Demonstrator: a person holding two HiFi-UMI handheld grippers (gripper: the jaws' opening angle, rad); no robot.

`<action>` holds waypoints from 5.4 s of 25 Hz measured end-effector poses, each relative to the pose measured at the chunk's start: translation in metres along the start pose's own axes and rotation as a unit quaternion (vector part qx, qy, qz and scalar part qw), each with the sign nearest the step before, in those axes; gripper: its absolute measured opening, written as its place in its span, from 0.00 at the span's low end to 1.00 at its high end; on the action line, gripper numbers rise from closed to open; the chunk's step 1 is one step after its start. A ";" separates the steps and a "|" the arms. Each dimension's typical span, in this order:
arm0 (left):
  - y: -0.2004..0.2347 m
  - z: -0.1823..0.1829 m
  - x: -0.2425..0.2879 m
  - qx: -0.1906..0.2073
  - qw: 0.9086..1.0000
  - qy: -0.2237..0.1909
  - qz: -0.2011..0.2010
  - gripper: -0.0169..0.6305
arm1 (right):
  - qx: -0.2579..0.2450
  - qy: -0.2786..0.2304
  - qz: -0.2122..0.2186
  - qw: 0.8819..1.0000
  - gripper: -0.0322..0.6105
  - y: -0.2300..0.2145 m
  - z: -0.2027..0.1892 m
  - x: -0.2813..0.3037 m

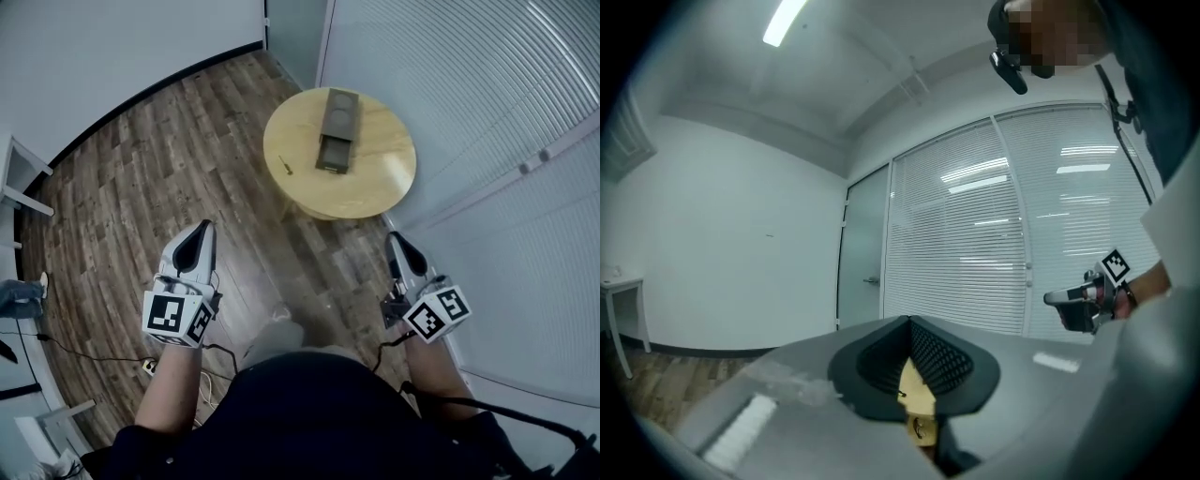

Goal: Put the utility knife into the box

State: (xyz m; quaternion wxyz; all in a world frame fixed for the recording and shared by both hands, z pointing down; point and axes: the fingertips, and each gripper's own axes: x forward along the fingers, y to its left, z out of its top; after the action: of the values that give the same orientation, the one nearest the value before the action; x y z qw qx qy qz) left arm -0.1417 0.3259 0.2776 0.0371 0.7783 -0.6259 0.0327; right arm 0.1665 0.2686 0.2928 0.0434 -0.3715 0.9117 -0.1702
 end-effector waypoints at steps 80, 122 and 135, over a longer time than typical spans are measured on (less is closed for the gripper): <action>0.169 -0.111 0.332 0.001 0.994 0.113 -0.008 0.03 | -0.085 0.179 0.063 0.978 0.06 -0.109 -0.179 0.421; 0.176 -0.151 0.353 0.048 0.988 0.134 -0.063 0.03 | -0.092 0.368 -0.004 0.925 0.16 -0.147 -0.307 0.436; 0.160 -0.096 0.355 0.047 0.991 0.105 -0.062 0.03 | -0.106 0.315 -0.008 0.943 0.16 -0.149 -0.223 0.427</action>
State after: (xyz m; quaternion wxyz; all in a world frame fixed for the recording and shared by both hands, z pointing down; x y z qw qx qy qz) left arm -0.2226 -0.0440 0.4107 0.0677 0.8090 -0.5666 0.1407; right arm -0.0877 -0.0645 0.5734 -0.2866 -0.3091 0.8885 -0.1812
